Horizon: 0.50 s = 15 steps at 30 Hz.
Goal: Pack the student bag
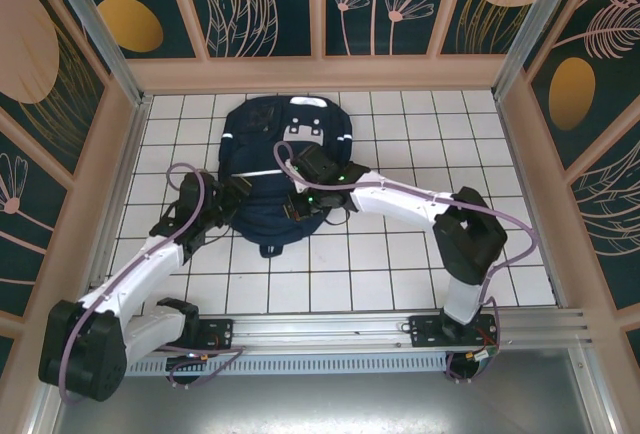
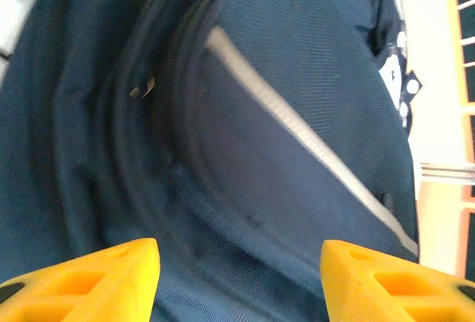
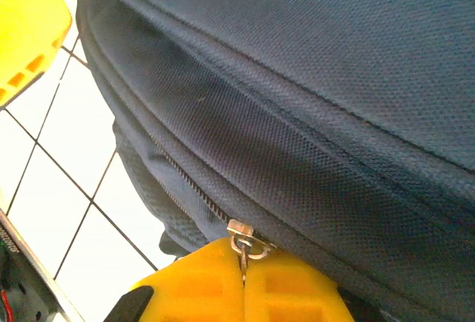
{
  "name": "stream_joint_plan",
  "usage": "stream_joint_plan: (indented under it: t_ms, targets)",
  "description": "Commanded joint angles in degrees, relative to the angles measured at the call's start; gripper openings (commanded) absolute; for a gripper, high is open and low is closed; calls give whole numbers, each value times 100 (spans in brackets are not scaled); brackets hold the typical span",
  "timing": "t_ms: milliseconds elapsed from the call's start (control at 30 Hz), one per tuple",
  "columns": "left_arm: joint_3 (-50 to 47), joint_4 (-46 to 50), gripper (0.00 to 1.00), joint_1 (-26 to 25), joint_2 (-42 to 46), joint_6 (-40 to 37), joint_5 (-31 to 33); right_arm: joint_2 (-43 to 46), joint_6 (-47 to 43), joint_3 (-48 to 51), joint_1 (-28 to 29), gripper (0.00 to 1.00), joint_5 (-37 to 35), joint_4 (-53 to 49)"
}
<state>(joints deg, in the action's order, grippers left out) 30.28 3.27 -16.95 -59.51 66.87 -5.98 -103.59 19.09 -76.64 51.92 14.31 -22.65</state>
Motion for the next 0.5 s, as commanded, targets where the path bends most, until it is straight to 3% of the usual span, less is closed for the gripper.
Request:
stream_joint_plan:
  t_ms: [0,300,467]
  targets:
    - [26,432,60,-34,156,333,84,-230,66,-367,20,0,165,535]
    - [-50,-323,61,-177,-301,831,-565,-478,-71,-694,33,0,512,575]
    - [-121,-886,56,-197,-663,1104,-689,-383,-146,-694,78,0,655,454]
